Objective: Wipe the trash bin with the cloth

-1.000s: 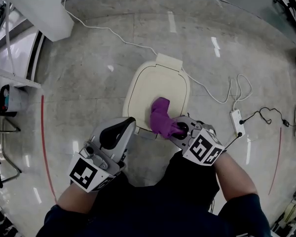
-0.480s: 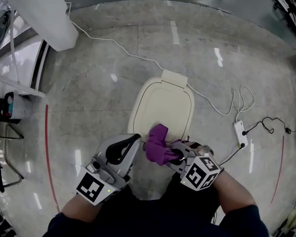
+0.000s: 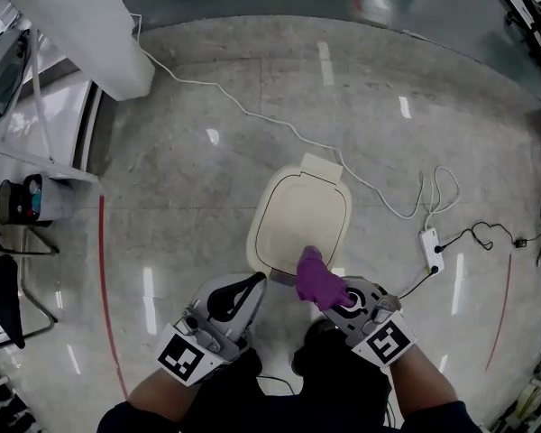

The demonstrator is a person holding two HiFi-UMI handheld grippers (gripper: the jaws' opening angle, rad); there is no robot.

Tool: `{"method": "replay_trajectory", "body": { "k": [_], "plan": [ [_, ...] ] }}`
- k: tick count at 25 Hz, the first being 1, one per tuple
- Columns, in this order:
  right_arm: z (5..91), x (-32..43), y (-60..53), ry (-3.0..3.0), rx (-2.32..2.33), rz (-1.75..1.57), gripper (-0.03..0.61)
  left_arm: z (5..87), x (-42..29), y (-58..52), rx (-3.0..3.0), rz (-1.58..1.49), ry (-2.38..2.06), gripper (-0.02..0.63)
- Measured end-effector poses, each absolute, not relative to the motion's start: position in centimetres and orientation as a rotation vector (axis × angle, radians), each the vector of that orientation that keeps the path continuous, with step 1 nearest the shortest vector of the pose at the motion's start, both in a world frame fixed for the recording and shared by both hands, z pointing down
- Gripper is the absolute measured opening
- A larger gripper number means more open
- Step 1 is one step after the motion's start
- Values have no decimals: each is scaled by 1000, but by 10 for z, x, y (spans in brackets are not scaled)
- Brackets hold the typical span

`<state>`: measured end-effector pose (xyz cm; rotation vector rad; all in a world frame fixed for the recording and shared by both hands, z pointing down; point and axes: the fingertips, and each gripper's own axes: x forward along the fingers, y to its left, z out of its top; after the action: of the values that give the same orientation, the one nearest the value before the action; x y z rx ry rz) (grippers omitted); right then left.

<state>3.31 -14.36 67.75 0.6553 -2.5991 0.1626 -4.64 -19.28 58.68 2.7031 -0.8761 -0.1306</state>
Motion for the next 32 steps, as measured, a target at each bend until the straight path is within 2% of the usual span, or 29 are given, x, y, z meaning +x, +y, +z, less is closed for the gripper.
{"method": "replay_trajectory", "body": {
  "k": [4, 9, 22, 28, 32],
  "plan": [
    [626, 41, -144, -2589, 722, 238, 67, 528, -55, -199, 2699, -126, -938, -2],
    [523, 35, -132, -2639, 774, 274, 67, 428, -50, -178, 2702, -134, -927, -2],
    [251, 20, -80, -2716, 767, 97, 67, 166, -29, -92, 2740, -116, -819, -2],
    [175, 13, -48, -2718, 826, 183, 67, 83, -30, -53, 2728, -165, -786, -2],
    [140, 10, -33, -2751, 870, 195, 67, 55, -28, -31, 2781, -136, -746, -2]
  ]
}}
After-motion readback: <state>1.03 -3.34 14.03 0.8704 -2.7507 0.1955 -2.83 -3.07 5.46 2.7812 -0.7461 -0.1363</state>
